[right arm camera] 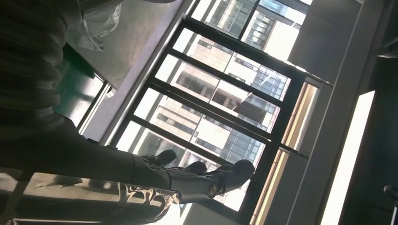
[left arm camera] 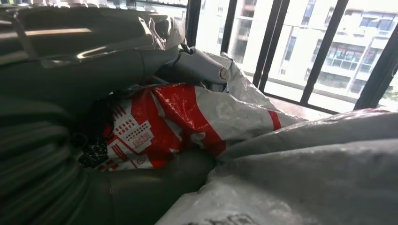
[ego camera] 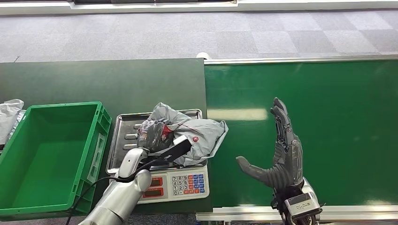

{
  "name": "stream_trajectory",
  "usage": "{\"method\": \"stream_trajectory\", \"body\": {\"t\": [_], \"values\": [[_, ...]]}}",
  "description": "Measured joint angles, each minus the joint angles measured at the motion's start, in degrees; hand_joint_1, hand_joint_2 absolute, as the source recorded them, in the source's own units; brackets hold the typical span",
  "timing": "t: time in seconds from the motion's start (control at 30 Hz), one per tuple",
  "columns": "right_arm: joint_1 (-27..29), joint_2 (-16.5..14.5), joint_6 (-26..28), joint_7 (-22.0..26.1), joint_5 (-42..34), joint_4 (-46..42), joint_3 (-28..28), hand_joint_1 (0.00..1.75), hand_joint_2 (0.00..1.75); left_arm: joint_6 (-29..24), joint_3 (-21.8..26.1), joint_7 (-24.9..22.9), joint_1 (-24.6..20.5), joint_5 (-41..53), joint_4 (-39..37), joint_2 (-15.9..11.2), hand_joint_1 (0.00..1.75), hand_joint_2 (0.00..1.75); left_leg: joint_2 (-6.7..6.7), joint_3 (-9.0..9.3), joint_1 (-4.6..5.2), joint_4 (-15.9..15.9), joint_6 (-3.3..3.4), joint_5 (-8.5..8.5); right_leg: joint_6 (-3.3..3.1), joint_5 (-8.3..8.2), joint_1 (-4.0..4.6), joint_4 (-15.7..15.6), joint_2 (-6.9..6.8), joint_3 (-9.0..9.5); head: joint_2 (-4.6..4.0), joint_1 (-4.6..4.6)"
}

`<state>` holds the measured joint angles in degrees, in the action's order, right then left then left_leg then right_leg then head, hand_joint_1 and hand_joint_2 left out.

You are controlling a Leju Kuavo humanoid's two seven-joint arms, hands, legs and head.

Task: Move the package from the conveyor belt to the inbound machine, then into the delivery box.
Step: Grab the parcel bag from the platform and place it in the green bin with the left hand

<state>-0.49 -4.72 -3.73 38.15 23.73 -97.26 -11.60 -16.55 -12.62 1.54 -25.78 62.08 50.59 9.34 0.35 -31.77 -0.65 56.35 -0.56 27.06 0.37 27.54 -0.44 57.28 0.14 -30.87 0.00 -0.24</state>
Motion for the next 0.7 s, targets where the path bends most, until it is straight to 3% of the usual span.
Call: {"method": "stream_trajectory", "body": {"t": [0.13, 0.3, 0.4, 0.53, 0.7], "values": [[0.23, 0.02, 0.66, 0.14, -0.37, 0.00, 0.24, 0.00, 1.75, -1.53, 1.97, 5.86, 1.40, -6.95, 2.07, -0.13, 1.75, 1.75, -0.06, -0.19, 0.00, 0.01, -0.01, -0.03, 0.01, 0.00, 0.00, 0.02, -0.06, -0.16, 0.00, 0.00], [0.40, 0.02, 0.74, 0.17, -0.48, 0.00, 0.36, 0.00, 1.75, -1.50, 3.05, 6.39, 2.83, -7.64, 4.57, -0.28, 1.75, 1.75, -0.08, -0.44, 0.02, 0.02, -0.01, -0.03, 0.02, 0.00, -0.02, 0.03, -0.07, -0.39, 0.00, 0.01], [0.45, 0.02, 0.80, 0.19, -0.67, 0.00, 0.41, 0.00, 1.75, -2.17, 3.36, 9.02, 3.71, -11.21, 6.38, -0.49, 1.75, 1.75, -0.08, -0.53, 0.02, 0.03, -0.01, -0.03, 0.02, 0.00, -0.02, 0.03, -0.07, -0.49, 0.00, 0.01], [0.44, -0.01, 0.61, 0.09, -1.38, 0.17, 0.69, 0.00, 1.75, -4.56, 3.24, 15.34, 5.84, -20.79, 13.43, -1.08, 1.75, 1.75, -0.09, -0.63, 0.01, 0.03, -0.01, -0.03, 0.02, 0.00, -0.01, 0.03, -0.07, -0.58, 0.00, 0.00], [0.37, -0.01, 0.09, 0.05, -2.60, 1.84, 1.11, 0.00, 1.75, -9.09, 3.19, 19.67, 8.68, -29.29, 25.29, -2.42, 1.75, 1.75, -0.09, -0.68, 0.00, 0.02, -0.02, -0.02, 0.01, 0.01, 0.00, 0.03, -0.07, -0.63, 0.00, 0.00]]}}
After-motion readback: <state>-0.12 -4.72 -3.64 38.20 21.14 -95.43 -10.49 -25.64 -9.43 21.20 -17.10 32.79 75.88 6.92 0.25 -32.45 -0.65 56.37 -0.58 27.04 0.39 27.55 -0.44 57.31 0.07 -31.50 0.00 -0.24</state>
